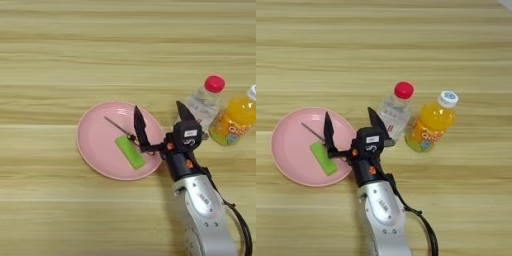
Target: Move the objects on the table
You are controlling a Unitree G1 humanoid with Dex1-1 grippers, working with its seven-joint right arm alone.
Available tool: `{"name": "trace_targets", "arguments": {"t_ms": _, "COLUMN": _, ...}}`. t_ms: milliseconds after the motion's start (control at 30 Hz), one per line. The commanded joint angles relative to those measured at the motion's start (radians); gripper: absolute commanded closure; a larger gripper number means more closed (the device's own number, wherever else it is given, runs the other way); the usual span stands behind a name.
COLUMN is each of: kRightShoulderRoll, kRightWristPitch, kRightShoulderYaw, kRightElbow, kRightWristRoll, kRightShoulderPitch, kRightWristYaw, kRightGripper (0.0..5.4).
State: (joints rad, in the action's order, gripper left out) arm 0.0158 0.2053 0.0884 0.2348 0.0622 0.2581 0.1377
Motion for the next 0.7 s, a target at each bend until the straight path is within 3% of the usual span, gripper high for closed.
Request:
{"name": "trace_targets", "arguments": {"t_ms": 33, "kRightShoulderRoll": -0.006, "kRightWristPitch": 0.019, "kRightShoulderYaw": 0.0, "kRightElbow": 0.032, "kRightWristRoll": 0.002, "kRightShoulderPitch": -0.034, "kRightWristYaw": -0.006, "kRightGripper": 0.04}}
{"name": "trace_targets", "arguments": {"t_ms": 367, "kRightShoulderRoll": 0.001, "kRightWristPitch": -0.003, "kRightShoulderYaw": 0.006, "kRightElbow": 0.052, "kRightWristRoll": -0.014, "kRightShoulderPitch": -0.025, "kRightWristYaw": -0.009, "kRightGripper": 0.04}}
{"name": "trace_targets", "arguments": {"t_ms": 567, "kRightShoulderRoll": 0.049, "kRightWristPitch": -0.222, "kRightShoulderYaw": 0.085, "kRightElbow": 0.282, "kRightWristRoll": -0.083, "kRightShoulderPitch": 0.04, "kRightWristYaw": 0.016, "kRightGripper": 0.04}}
{"name": "trace_targets", "arguments": {"t_ms": 700, "kRightShoulderRoll": 0.068, "kRightWristPitch": -0.429, "kRightShoulderYaw": 0.078, "kRightElbow": 0.419, "kRightWristRoll": -0.031, "kRightShoulderPitch": 0.079, "kRightWristYaw": 0.029, "kRightGripper": 0.04}}
